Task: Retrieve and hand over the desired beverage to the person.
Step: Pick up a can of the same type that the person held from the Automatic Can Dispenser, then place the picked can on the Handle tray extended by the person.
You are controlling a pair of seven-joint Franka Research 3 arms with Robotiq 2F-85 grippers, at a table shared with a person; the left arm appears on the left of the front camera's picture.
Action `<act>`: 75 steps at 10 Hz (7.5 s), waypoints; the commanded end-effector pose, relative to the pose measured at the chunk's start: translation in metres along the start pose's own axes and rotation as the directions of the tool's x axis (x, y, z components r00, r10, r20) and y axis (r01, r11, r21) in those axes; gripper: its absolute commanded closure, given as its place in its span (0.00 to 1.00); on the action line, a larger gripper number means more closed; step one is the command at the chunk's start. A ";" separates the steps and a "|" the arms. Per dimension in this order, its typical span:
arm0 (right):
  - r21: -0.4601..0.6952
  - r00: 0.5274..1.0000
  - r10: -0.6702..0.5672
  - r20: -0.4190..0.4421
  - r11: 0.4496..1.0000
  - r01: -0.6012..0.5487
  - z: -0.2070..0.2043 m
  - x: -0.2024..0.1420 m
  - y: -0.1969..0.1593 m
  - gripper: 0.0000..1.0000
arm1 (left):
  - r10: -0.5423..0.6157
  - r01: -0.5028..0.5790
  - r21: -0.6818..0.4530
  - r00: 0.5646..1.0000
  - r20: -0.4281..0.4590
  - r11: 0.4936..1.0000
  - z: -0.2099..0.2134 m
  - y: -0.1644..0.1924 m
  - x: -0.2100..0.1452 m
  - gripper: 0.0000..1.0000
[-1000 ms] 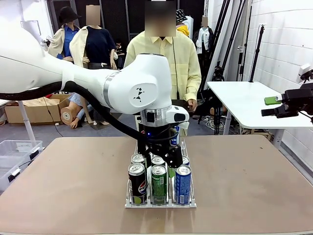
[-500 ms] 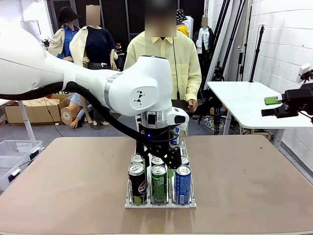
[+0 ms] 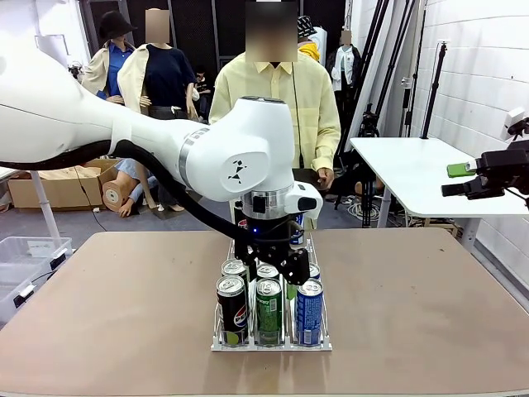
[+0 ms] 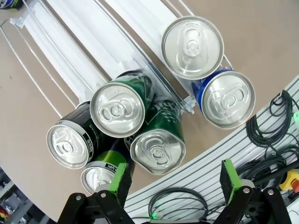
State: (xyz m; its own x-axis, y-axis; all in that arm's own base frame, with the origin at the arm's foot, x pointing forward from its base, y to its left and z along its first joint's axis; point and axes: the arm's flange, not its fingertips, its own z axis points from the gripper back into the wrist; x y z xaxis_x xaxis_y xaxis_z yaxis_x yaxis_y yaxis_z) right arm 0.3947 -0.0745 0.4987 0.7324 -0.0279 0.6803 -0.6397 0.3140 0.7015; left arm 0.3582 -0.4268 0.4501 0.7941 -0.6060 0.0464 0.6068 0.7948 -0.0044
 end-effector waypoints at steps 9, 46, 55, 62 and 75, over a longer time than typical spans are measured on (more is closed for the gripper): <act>0.010 1.000 -0.004 0.009 1.000 0.004 0.000 0.001 0.001 0.00 | 0.070 -0.071 0.052 0.997 0.022 0.996 -0.022 0.001 0.006 0.00; 0.010 1.000 -0.004 0.009 1.000 0.004 0.000 0.001 0.001 0.00 | -0.051 0.045 0.071 0.994 0.095 0.996 0.180 0.086 -0.041 1.00; 0.010 1.000 -0.004 0.009 1.000 0.004 0.000 0.001 0.001 0.00 | 0.054 -0.055 0.113 0.998 0.009 0.992 0.177 0.187 -0.160 1.00; 0.010 1.000 -0.004 0.009 1.000 0.004 0.000 0.001 0.001 0.00 | 0.072 -0.067 0.127 0.997 -0.032 0.990 0.189 0.185 -0.157 1.00; 0.010 1.000 -0.004 0.009 1.000 0.004 0.000 0.001 0.001 0.00 | 0.072 -0.067 0.127 0.997 -0.032 0.990 0.189 0.185 -0.157 1.00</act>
State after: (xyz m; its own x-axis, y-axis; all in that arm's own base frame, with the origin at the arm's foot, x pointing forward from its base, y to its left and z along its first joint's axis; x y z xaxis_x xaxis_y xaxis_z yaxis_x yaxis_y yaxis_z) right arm 0.3947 -0.0747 0.4986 0.7326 -0.0284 0.6800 -0.6393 0.3143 0.7018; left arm 0.3389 -0.1793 0.6233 0.8359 -0.5486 0.0152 0.5438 0.8316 0.1127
